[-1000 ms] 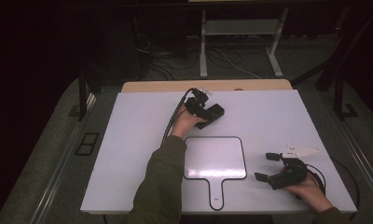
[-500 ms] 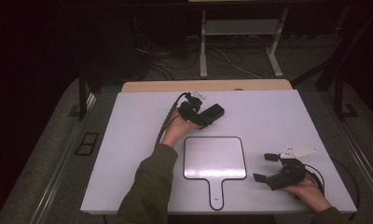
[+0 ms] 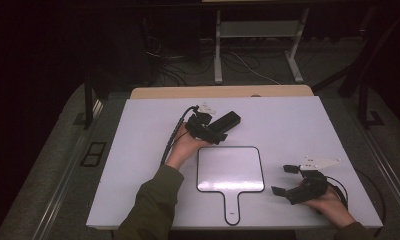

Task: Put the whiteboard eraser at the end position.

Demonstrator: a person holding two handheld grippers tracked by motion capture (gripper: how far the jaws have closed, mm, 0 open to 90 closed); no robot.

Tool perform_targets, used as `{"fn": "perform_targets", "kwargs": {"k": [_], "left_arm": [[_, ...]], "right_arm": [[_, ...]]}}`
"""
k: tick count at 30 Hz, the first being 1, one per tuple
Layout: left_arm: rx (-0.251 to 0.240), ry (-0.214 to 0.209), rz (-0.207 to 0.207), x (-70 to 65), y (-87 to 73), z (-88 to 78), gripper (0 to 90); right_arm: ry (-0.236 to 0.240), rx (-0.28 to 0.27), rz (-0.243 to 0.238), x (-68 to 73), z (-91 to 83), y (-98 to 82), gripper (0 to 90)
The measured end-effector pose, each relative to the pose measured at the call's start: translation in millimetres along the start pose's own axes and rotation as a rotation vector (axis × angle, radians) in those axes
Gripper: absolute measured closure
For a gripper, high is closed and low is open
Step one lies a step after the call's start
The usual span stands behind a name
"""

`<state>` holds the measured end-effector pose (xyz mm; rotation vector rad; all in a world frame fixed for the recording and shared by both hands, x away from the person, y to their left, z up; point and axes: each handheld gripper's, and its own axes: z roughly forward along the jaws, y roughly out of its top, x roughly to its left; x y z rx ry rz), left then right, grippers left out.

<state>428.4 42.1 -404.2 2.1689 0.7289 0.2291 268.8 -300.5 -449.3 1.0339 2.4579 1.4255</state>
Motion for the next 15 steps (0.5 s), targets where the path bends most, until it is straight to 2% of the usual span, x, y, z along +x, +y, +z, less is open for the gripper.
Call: {"fn": "perform_targets", "kwargs": {"k": [4, 15], "left_arm": [[-0.022, 0.002, 0.005, -6.4, -5.2, -8.0, 4.1], [-0.022, 0.011, 0.009, -21.6, -30.1, -29.2, 0.0]], "right_arm": [[-0.001, 0.0, 0.003, 0.2, -0.3, 0.0, 0.0], [-0.004, -0.002, 0.002, 0.7, -1.1, 0.0, 0.0]]}}
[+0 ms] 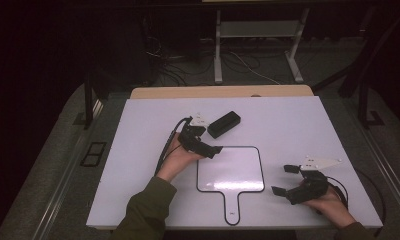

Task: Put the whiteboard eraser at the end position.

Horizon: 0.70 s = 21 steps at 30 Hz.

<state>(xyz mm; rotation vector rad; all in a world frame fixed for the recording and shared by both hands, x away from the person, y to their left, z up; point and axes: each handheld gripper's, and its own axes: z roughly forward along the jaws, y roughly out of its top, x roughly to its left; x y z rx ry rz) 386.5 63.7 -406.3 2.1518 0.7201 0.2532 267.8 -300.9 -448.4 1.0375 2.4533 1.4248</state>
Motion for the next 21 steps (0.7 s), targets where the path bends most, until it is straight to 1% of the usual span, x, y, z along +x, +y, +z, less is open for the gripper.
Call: {"fn": "perform_targets", "kwargs": {"k": [3, 8, 9, 12, 15, 18, 20, 21], "left_arm": [[-0.002, 0.008, 0.006, -2.9, -6.5, -7.6, 0.0], [-0.022, 0.005, 0.005, -8.0, -16.6, -20.0, 0.0], [-0.028, 0.002, 0.0, -9.6, -18.4, -21.5, 0.0], [-0.034, 0.004, 0.018, -14.4, -23.5, -26.7, 0.0], [-0.054, 0.003, 0.01, -19.6, -28.8, -30.6, 0.0], [-0.053, 0.002, 0.023, -23.3, -34.3, -34.8, 0.0], [-0.059, 0.001, 0.017, -25.9, -37.8, -37.8, 0.0], [-0.058, 0.0, 0.025, -26.6, -39.6, -40.0, 0.0]], "right_arm": [[-0.002, 0.0, -0.001, 0.0, -0.3, 0.1, 0.0], [-0.001, 0.0, -0.003, 0.1, -0.2, 0.0, 0.0], [-0.001, 0.0, -0.002, 0.1, -0.3, 0.0, 0.0], [-0.003, -0.001, -0.005, 0.1, -0.4, 0.0, 0.0], [-0.004, -0.002, -0.007, 0.2, -0.5, -0.1, 0.0], [-0.004, -0.002, -0.007, 0.3, -0.5, -0.1, 0.0], [-0.005, -0.003, -0.007, 0.3, -0.5, -0.1, 0.0], [-0.006, -0.004, -0.006, 0.4, -0.5, -0.1, 0.0]]}}
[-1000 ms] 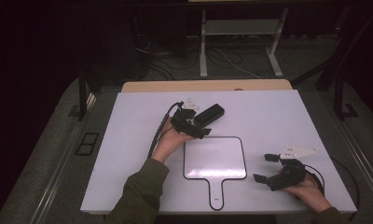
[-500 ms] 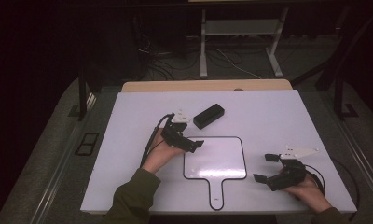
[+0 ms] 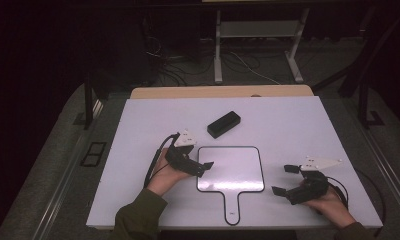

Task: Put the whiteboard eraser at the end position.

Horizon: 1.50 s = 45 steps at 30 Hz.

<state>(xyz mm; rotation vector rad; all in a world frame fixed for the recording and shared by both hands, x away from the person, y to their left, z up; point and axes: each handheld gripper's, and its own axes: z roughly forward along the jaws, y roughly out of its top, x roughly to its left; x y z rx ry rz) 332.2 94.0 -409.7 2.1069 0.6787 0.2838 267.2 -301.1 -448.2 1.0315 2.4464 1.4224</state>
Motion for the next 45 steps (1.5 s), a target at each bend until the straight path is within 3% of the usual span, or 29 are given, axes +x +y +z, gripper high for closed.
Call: {"fn": "perform_targets", "kwargs": {"k": [6, 19, 35, 45], "left_arm": [[-0.019, 0.002, -0.001, -5.9, -11.0, -12.2, 0.0], [-0.074, -0.007, -0.02, -3.8, -44.3, -36.7, 0.0], [-0.041, 0.017, -0.048, -2.3, -74.5, -51.2, 0.0], [-0.039, 0.022, -0.046, -2.9, -76.3, -52.4, 0.0]], "right_arm": [[-0.003, -0.003, 0.002, 0.1, 0.4, -0.1, 0.0], [-0.007, 0.0, 0.005, 0.5, 0.9, -0.1, 0.0], [-0.017, 0.006, 0.0, 0.4, 0.7, -1.4, 0.0], [-0.014, 0.013, -0.001, 0.5, 0.6, -1.7, 0.0]]}}
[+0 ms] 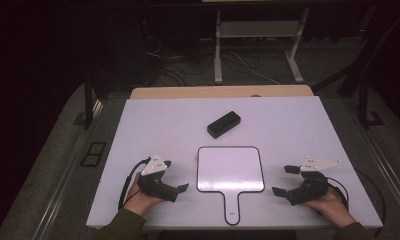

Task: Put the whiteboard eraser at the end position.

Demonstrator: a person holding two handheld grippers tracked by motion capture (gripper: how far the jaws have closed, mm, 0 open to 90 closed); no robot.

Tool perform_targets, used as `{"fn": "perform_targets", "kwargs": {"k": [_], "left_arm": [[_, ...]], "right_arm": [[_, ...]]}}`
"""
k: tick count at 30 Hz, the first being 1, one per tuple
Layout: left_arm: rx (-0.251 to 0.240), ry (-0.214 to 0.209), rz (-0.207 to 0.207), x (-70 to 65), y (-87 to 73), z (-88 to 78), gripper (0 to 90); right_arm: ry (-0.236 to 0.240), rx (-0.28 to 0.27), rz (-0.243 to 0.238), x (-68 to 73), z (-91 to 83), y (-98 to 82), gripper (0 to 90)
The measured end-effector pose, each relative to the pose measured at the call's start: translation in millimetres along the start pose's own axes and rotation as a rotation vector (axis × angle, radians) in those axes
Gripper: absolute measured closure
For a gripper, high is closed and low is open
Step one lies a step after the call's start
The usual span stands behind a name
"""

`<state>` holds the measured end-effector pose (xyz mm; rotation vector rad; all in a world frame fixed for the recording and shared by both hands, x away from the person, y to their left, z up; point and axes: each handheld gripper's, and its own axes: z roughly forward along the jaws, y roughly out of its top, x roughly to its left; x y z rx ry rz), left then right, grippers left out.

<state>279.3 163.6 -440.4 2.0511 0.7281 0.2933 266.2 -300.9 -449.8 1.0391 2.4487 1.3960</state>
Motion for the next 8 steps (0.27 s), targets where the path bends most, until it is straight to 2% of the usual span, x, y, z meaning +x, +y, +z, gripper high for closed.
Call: {"fn": "perform_targets", "kwargs": {"k": [8], "left_arm": [[-0.001, -0.003, 0.002, -0.1, 0.1, 0.4, 0.0]], "right_arm": [[-0.001, -0.001, 0.0, 0.0, 0.2, 0.0, 0.0]]}}
